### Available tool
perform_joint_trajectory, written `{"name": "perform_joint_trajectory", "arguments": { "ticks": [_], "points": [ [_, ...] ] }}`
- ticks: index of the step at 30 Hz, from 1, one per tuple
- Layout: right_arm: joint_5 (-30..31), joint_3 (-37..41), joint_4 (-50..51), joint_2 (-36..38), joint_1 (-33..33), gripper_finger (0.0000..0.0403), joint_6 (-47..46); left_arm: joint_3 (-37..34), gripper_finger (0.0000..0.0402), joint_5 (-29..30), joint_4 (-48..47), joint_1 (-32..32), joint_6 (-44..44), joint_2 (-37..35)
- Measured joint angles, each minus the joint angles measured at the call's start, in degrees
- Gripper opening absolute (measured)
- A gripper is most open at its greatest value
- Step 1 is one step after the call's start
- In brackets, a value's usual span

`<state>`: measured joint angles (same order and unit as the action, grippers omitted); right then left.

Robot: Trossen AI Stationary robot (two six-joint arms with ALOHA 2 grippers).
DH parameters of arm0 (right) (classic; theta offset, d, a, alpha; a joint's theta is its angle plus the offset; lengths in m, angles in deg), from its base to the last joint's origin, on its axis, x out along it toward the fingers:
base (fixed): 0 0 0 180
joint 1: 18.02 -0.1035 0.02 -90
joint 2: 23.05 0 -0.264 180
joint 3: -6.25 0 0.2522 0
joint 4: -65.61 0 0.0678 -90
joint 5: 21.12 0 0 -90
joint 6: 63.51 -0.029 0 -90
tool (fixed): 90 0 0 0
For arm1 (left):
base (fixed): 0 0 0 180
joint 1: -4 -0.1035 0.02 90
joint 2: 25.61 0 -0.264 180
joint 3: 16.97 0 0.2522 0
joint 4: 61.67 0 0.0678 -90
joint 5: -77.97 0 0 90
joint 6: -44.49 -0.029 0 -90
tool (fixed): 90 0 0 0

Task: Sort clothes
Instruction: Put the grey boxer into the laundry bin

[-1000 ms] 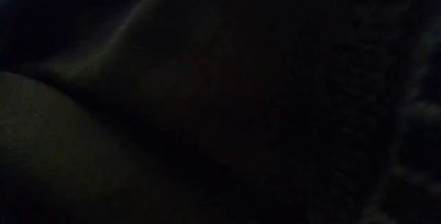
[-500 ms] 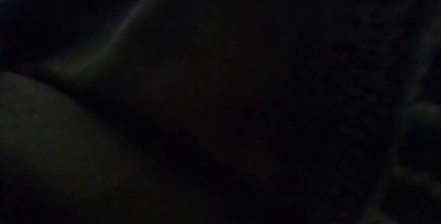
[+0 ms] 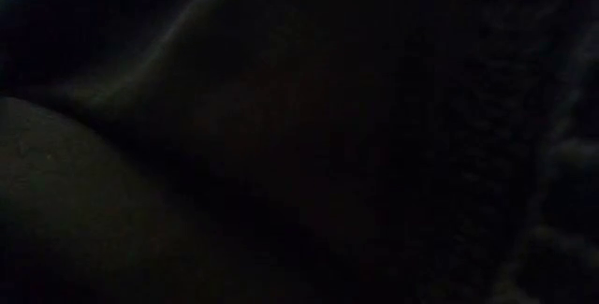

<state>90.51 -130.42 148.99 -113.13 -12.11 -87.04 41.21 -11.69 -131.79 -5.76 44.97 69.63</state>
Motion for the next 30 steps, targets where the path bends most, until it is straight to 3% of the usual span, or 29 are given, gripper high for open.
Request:
{"name": "perform_joint_trajectory", "arguments": {
  "ticks": [4, 6, 11, 16, 19, 22, 24, 30],
  "points": [
    [0.20, 0.00, 0.00, 0.00, 0.02, 0.0192, 0.45, 1.20, 0.0055, -6.17, 1.49, 3.45, 6.43, -0.83],
    [1.19, 0.00, -0.02, 0.00, 0.02, 0.0192, 0.76, 1.95, 0.0021, -11.28, 2.82, 5.33, 8.64, -2.03],
    [2.34, 0.00, -0.04, 0.00, 0.02, 0.0192, 2.58, 5.86, 0.0032, -21.98, -1.10, 9.66, 12.00, -7.37],
    [2.34, 0.00, -0.59, 0.02, 0.07, 0.0192, 4.50, 14.38, 0.0016, -24.89, -13.87, 12.26, 14.04, -15.53],
    [1.95, 0.00, -0.85, 0.02, 0.09, 0.0192, 5.61, 20.81, 0.0016, -29.20, -15.88, 12.35, 16.13, -20.80],
    [0.20, 0.00, -1.25, 0.02, 0.09, 0.0192, 7.76, 27.81, 0.0016, -34.51, -11.15, 12.22, 19.18, -24.83],
    [-1.44, 0.00, -1.77, 0.02, 0.15, 0.0192, 9.48, 32.18, 0.0016, -35.08, -5.47, 11.28, 22.34, -25.77],
    [-3.22, 0.00, -6.54, 0.04, 0.15, 0.0192, 11.19, 38.84, 0.0016, -23.95, 28.17, 6.36, 27.98, -24.27]
  ]
}}
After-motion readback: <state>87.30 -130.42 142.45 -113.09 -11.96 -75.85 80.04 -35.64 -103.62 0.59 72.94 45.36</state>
